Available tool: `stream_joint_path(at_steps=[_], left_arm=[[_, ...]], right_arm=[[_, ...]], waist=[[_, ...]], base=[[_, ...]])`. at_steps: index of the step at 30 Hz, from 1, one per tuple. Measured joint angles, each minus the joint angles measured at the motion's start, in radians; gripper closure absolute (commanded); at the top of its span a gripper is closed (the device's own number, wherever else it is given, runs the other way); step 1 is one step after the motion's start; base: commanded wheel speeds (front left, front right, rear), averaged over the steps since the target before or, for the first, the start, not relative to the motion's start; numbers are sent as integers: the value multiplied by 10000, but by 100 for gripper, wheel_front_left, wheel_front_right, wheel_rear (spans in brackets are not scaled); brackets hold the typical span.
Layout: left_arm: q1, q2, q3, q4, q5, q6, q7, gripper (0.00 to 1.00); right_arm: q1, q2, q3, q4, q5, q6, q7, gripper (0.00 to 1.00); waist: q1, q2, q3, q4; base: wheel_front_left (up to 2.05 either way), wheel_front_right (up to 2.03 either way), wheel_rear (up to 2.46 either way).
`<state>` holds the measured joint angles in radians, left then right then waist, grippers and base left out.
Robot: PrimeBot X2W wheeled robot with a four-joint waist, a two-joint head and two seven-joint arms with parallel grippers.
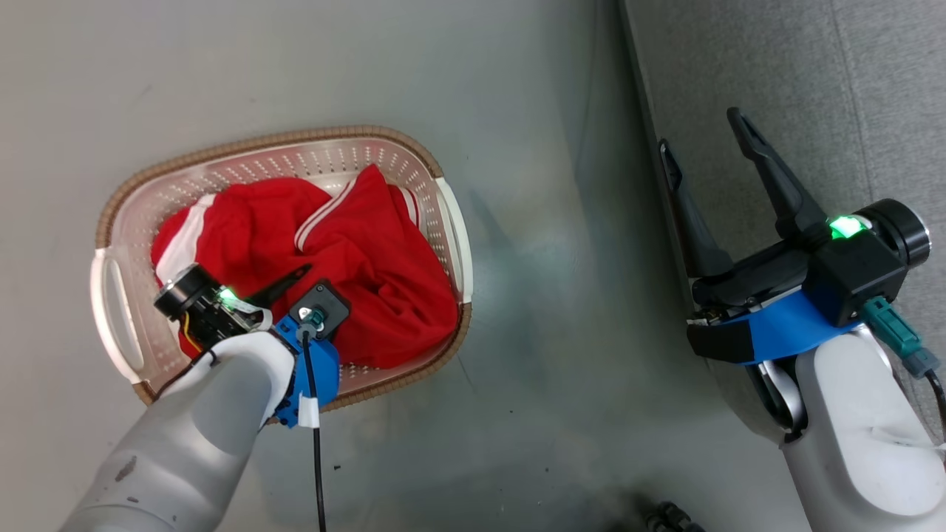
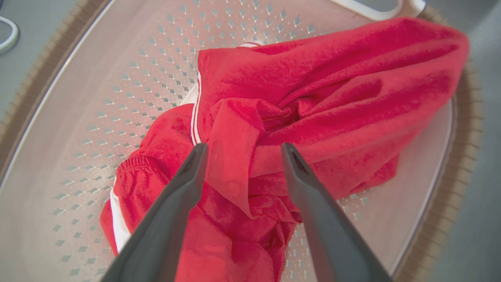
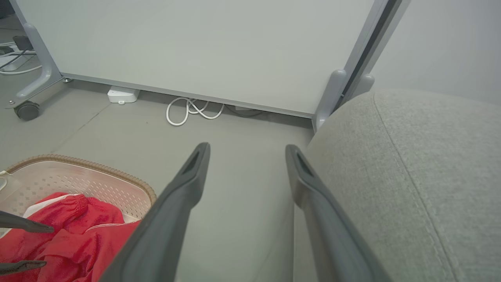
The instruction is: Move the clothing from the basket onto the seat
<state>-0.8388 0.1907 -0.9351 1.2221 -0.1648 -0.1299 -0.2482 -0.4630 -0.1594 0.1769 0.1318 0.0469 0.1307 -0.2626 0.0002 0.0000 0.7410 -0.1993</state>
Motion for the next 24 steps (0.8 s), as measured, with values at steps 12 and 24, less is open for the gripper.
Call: stream_joint_path(at_steps=[12, 24], left_arm=[[-1172, 426, -813, 456, -470, 0, 556, 0], [-1869, 431, -1197, 593, -1016, 0, 1344, 0]], right_arm=[[-258, -226, -10, -368, -19, 0, 0, 0], [-409, -259, -90, -646, 0, 0, 0, 0]], waist=[[0, 0, 1279, -97], [-1, 0, 2128, -318]], base=[[0, 0, 0], [0, 0, 0]])
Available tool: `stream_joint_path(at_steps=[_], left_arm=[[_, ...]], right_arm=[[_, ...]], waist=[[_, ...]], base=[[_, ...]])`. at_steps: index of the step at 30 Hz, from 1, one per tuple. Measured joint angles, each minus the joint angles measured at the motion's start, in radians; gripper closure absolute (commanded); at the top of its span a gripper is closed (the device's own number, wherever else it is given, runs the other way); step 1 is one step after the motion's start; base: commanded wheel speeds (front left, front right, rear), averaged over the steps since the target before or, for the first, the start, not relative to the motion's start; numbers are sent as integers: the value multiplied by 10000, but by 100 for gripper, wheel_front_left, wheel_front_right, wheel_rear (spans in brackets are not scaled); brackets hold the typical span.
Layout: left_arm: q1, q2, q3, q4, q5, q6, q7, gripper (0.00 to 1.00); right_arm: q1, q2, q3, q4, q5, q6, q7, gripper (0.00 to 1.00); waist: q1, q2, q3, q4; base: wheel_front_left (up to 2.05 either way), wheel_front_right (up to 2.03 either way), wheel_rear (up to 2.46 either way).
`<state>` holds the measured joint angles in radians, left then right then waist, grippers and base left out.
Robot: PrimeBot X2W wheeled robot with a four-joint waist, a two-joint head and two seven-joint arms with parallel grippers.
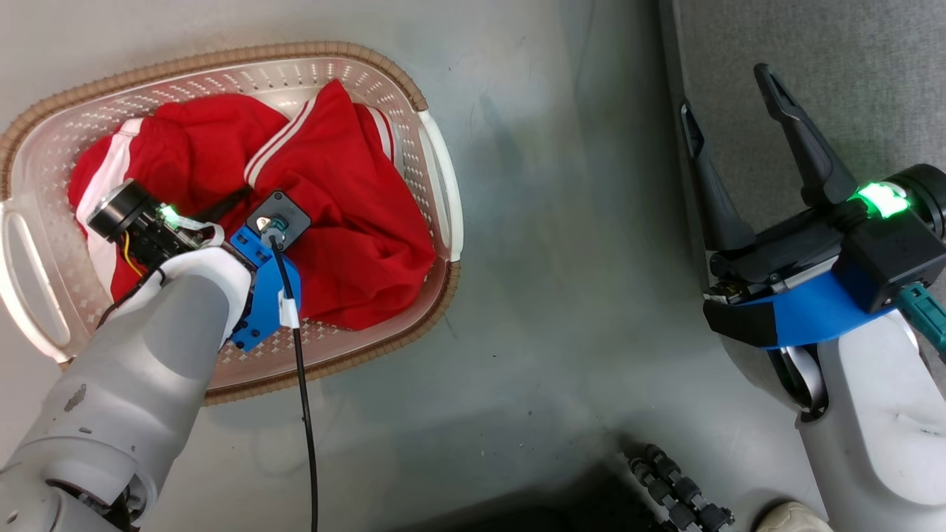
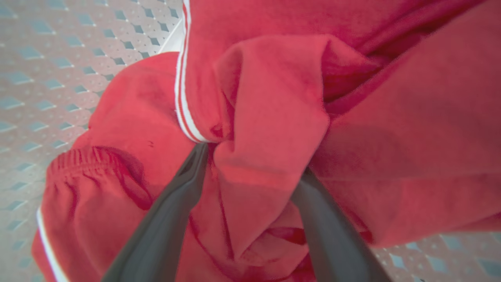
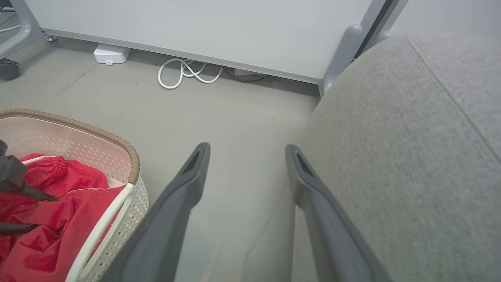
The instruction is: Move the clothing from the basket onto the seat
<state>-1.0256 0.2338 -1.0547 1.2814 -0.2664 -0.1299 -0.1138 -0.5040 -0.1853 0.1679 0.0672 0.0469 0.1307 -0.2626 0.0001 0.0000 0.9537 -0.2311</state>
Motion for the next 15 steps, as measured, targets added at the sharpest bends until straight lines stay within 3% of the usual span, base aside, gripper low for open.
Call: stream_joint_path(at_steps=[4, 5, 6, 15], left_arm=[[-114, 0, -221, 21, -82, 0, 63, 0], [-126, -15, -282, 21, -98, 0, 96, 54], [-126, -36, -349, 23, -159, 0, 123, 100], [-93, -207, -897, -73, -750, 0, 0, 100]], right_arm=[[-3, 4, -31, -44, 2, 0, 0, 0], [-7, 4, -36, -44, 2, 0, 0, 0], [-12, 4, -36, -44, 2, 0, 0, 0], [-30, 12, -75, -6, 6, 0, 0, 0]], waist=[[0, 0, 150, 0], [0, 0, 173, 4], [0, 0, 185, 8], [-1, 0, -14, 136]], base=[[0, 0, 0], [0, 0, 0], [0, 0, 0], [0, 0, 0]])
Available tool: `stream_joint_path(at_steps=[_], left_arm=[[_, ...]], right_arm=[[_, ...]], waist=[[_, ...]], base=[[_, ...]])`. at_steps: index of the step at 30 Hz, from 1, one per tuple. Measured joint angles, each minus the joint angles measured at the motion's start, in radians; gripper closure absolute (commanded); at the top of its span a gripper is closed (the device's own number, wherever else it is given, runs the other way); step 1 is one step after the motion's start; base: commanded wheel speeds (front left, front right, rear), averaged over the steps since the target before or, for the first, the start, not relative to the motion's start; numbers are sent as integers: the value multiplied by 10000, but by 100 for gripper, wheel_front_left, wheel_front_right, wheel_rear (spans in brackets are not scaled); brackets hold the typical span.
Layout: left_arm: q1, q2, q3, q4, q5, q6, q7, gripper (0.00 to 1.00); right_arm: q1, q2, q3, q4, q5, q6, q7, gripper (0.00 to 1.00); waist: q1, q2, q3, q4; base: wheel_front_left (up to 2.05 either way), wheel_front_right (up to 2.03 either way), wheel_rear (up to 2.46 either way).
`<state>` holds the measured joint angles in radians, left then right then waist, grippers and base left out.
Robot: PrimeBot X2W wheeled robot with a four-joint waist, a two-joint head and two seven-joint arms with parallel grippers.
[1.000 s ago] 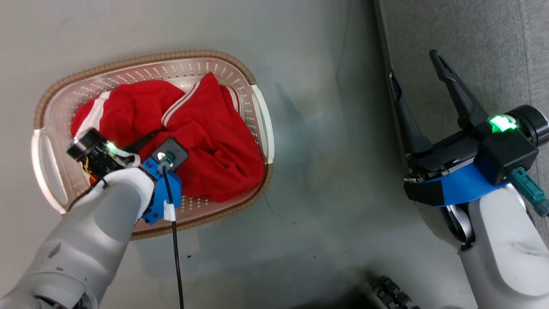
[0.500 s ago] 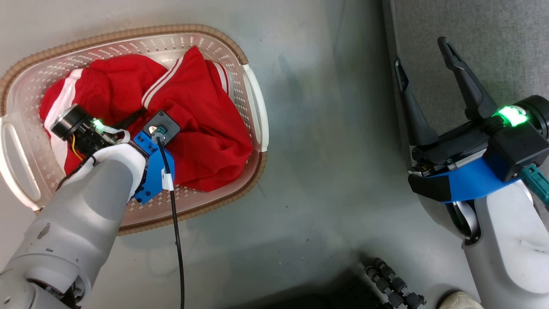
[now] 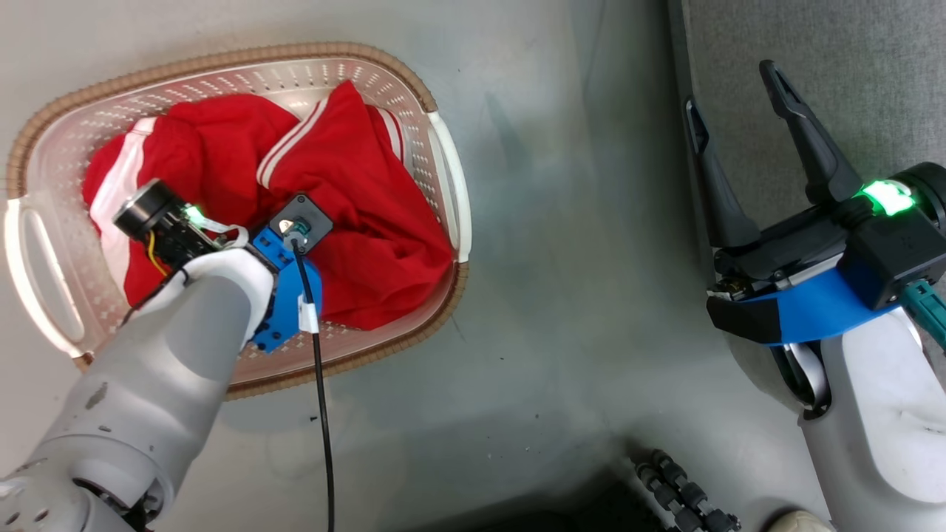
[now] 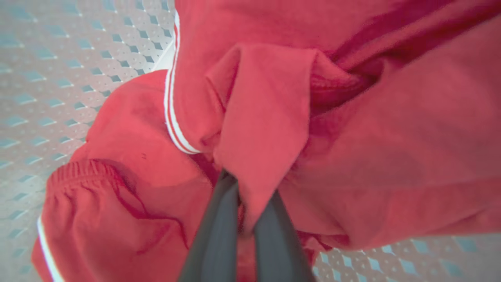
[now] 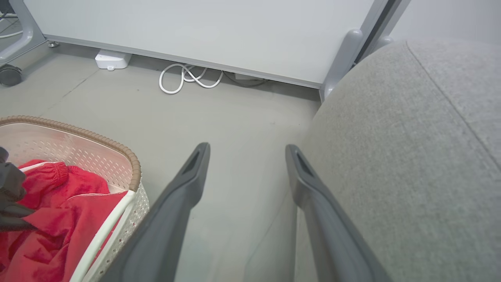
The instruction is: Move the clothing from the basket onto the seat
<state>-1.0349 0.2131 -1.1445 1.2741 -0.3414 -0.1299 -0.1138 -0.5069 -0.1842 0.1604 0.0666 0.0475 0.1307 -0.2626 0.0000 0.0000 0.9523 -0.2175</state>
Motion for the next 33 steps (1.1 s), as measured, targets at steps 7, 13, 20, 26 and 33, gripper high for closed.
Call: stream_joint_path(at_steps=[7, 13, 20, 26, 33], left_arm=[[199, -362, -247, -470, -895, 0, -476, 100], [436, -652, -656, -863, -1446, 0, -1070, 100], [705, -968, -378, -1461, -2266, 0, -1453, 100], [1187, -790, 809, -2978, -2295, 274, -1478, 100], [1947, -458, 1950, -4337, -1655, 546, -1478, 100]], right_arm=[[9, -71, -58, 105, 13, 0, 0, 0], [97, -159, -128, 211, 15, 0, 0, 0], [372, -253, -334, 309, -6, 0, 0, 0], [825, -247, -359, 479, -21, 0, 0, 0], [1429, -215, -412, 736, -19, 0, 0, 0]], waist=[[0, 0, -515, 247], [0, 0, -1166, 568], [0, 0, -2109, 1041], [-1, 0, -3077, 1444], [-1, 1, -4275, 1777]], base=[[0, 0, 0], [0, 0, 0], [0, 0, 0], [0, 0, 0], [0, 0, 0]])
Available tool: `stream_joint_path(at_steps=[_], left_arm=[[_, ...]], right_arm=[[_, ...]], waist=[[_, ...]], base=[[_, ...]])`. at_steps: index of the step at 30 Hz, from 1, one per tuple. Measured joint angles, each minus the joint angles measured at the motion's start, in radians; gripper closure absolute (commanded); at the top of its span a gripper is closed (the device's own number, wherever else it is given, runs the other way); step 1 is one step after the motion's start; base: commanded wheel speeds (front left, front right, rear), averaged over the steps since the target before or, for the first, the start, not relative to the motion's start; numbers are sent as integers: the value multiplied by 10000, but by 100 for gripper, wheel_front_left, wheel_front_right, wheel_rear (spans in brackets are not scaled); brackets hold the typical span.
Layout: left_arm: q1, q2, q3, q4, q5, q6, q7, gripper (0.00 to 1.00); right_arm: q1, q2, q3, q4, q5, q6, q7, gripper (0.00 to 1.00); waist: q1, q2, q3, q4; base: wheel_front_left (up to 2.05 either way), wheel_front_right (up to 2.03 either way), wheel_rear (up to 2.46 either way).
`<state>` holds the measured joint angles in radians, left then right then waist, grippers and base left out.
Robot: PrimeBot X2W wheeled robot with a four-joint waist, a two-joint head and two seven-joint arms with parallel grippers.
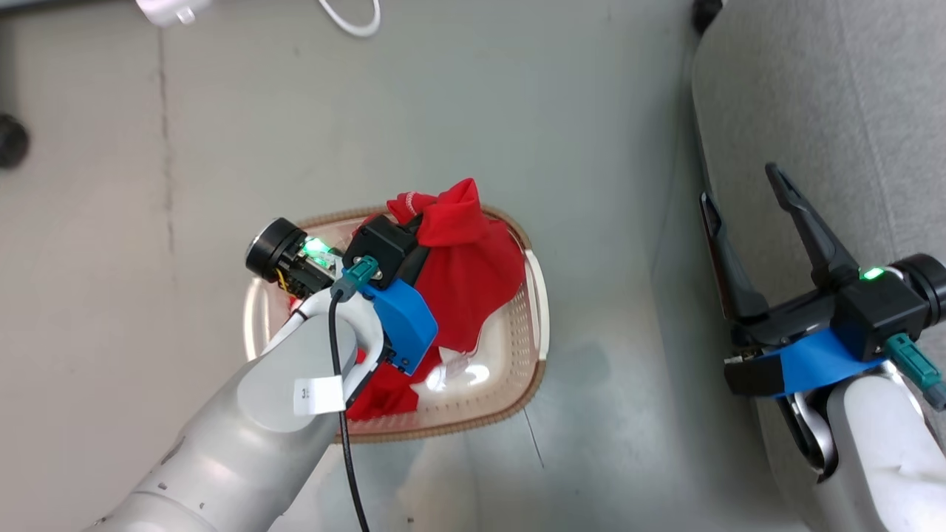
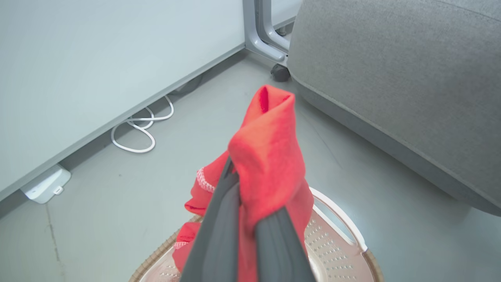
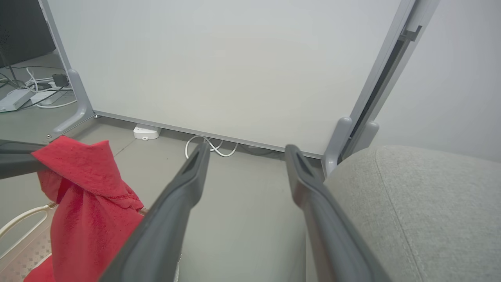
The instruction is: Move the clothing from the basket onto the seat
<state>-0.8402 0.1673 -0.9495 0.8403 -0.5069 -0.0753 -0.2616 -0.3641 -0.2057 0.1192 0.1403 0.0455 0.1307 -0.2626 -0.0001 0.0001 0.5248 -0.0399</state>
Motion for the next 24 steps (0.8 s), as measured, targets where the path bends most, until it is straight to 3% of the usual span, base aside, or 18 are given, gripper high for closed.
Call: stream_joint_path(at_steps=[13, 24], left_arm=[[460, 23, 1488, -1555, 938, 130, 0, 100], [429, -462, 1956, -2339, 1285, 12, 0, 100]], right_arm=[[1145, 351, -136, 334, 13, 0, 0, 0], [1933, 575, -238, 545, 4, 0, 0, 0]], waist=[[-1, 0, -2136, 310], [-1, 0, -3646, 451]], base=[[0, 0, 0], [0, 0, 0]])
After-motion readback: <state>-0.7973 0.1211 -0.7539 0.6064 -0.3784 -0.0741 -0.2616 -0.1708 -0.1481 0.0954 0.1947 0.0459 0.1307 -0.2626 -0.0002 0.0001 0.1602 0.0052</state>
